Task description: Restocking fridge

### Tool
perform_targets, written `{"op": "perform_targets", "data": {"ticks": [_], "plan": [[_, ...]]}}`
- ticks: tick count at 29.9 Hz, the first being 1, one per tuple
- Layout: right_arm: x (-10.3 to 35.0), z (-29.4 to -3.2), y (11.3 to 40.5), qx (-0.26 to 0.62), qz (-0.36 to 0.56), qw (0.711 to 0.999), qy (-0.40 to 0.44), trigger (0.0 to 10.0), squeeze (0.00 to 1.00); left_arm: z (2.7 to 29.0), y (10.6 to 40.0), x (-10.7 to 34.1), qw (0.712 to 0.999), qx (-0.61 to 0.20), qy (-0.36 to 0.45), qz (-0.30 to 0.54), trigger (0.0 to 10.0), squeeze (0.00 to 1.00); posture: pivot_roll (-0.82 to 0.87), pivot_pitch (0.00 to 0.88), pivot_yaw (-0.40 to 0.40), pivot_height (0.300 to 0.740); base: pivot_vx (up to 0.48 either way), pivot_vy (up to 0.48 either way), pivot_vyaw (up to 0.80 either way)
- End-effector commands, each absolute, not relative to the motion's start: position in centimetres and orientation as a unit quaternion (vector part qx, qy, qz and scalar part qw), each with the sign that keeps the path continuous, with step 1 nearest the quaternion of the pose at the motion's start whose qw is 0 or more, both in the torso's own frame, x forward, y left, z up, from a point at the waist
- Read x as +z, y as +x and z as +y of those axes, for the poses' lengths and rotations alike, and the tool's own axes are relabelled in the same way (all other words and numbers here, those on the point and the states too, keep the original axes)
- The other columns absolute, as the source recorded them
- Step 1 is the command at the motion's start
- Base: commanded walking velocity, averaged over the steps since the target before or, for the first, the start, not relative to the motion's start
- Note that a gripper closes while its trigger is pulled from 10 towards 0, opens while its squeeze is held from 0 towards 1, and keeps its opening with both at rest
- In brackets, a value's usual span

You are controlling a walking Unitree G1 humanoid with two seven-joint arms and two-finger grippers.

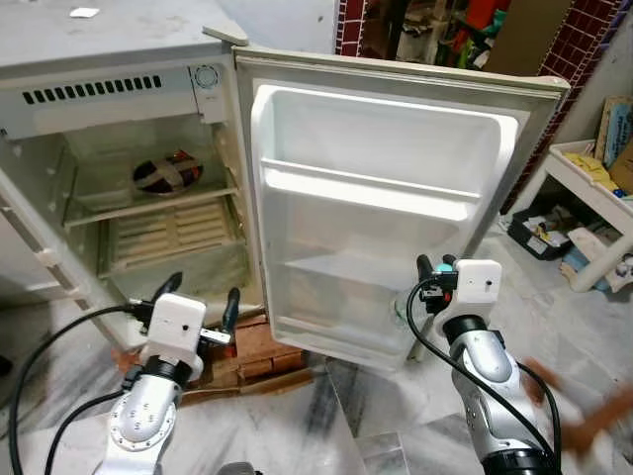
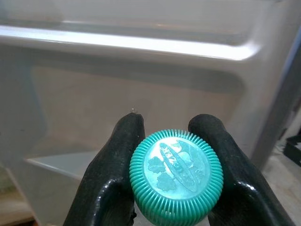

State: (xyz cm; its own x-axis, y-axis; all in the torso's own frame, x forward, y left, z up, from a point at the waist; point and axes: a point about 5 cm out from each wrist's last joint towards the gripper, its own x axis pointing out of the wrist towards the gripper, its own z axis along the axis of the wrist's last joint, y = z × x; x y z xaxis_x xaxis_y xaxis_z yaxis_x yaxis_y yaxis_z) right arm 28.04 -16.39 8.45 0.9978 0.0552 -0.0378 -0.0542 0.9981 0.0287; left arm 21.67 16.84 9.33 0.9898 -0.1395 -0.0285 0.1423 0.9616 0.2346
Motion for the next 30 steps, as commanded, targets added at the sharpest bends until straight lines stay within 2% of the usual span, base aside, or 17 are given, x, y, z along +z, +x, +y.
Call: {"op": "perform_targets", "data": {"ticks": [1,30], "plan": [[9.5,-16.1,28.3,0.033,0.002,0.999,0.018,10.0,0.0,16.6,21.3,9.2,0.99,-0.074,0.12,0.006,10.0,0.0,0.09,0.054,-0.048,0.74,0.0,0.0,0.0],[9.6,-14.8,27.8,0.066,0.003,0.998,0.023,10.0,0.0,16.7,21.9,9.2,0.991,-0.068,0.113,-0.002,10.0,0.0,0.09,0.085,-0.041,0.732,0.0,-0.009,0.0]]}}
